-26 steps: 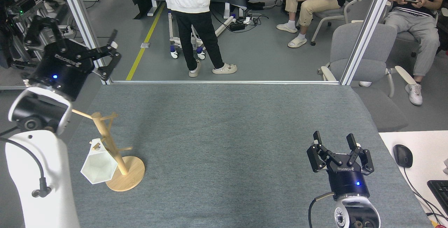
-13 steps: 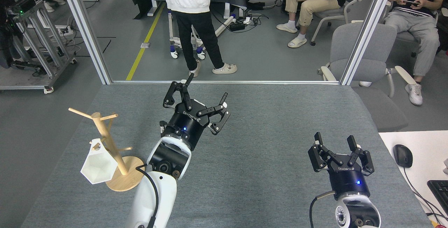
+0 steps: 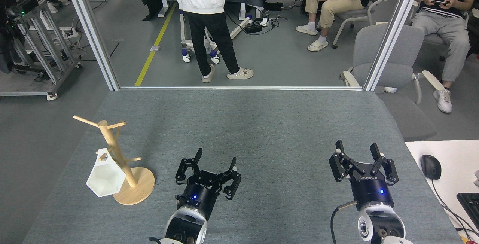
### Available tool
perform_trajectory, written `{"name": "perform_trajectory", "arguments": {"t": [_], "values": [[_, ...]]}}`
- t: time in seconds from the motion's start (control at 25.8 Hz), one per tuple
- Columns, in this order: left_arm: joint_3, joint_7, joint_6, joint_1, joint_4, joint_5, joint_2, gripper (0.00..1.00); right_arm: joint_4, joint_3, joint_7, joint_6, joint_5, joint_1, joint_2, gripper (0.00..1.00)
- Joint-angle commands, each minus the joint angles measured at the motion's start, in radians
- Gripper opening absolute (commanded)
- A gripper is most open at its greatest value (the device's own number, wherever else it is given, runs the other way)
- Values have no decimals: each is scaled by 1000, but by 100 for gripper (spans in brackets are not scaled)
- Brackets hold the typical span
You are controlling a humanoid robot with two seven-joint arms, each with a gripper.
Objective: Hang cup on storage rack
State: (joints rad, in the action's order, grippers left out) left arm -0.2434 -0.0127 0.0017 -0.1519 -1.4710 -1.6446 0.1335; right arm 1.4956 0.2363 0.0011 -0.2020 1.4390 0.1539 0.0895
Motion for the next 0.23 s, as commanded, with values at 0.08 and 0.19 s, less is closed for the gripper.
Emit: {"name": "perform_trajectory", "arguments": {"t": [0.08,0.19], "values": [[-2,105,27,34,9,11,-2,99,-8,0,-6,-7,-2,3,7,99],[4,103,29,22,14,11,1,99,-8,0,-6,-8,-2,3,9,99]]}}
